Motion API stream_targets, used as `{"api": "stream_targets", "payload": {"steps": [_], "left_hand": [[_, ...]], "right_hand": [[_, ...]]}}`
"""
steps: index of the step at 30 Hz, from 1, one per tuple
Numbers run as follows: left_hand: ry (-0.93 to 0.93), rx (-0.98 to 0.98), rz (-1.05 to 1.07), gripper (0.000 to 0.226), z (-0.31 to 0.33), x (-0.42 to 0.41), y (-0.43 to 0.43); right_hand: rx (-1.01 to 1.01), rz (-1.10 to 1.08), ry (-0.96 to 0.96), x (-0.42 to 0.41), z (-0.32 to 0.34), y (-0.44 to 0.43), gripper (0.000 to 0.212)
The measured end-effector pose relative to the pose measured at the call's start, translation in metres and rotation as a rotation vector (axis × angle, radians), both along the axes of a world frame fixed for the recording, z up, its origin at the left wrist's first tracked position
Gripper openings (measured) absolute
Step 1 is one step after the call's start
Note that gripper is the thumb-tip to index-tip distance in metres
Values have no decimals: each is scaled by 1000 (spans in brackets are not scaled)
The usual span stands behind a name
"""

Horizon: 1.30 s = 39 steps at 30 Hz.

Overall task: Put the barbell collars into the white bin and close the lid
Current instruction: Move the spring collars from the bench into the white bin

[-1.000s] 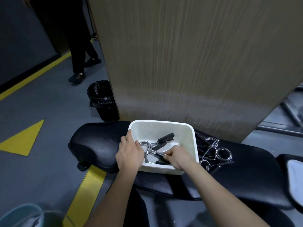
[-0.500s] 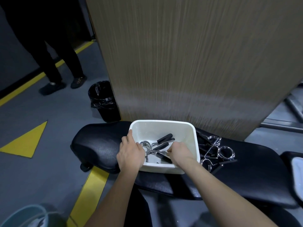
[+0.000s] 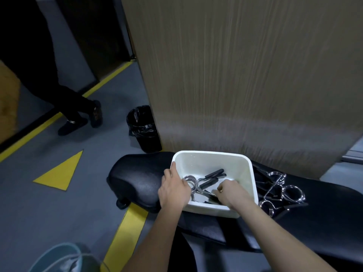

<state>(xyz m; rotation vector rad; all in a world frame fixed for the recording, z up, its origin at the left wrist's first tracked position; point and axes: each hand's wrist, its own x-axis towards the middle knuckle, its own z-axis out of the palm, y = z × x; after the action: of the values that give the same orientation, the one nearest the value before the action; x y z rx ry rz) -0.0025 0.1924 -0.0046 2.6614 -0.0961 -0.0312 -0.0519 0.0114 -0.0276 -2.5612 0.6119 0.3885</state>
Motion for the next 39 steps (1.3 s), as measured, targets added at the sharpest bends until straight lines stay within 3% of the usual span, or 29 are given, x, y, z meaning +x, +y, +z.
{"api": "stream_targets", "payload": {"steps": [4, 9, 13, 15, 21, 26, 29, 35, 39], "left_hand": [[15, 9, -19, 72, 0, 0, 1], [-3, 81, -75, 76, -1, 1, 1], [-319, 224, -125, 54, 3, -7, -6], [-440, 200, -223, 47, 5, -16, -19], [-310, -17, -538, 35, 16, -54, -89], [-107, 211, -681, 57, 6, -82, -121], [-170, 370, -737, 74, 2, -87, -120], [-240, 406, -804, 66, -5, -81, -119], [-247, 399, -808, 58, -7, -80, -120]], "right_hand": [[-103, -73, -256, -16, 17, 6, 36], [-58, -123, -649, -47, 32, 3, 29], [-38, -112, -822, -76, 29, -24, 12], [-78, -138, -878, -90, 24, -48, 15], [-31, -549, -679, -119, 7, -113, 33], [12, -726, -570, -141, -10, -141, 38], [38, -717, -559, -145, -23, -146, 34], [147, -485, -291, -137, -53, -134, 31], [-9, -480, -304, -132, -66, -116, 36]]}}
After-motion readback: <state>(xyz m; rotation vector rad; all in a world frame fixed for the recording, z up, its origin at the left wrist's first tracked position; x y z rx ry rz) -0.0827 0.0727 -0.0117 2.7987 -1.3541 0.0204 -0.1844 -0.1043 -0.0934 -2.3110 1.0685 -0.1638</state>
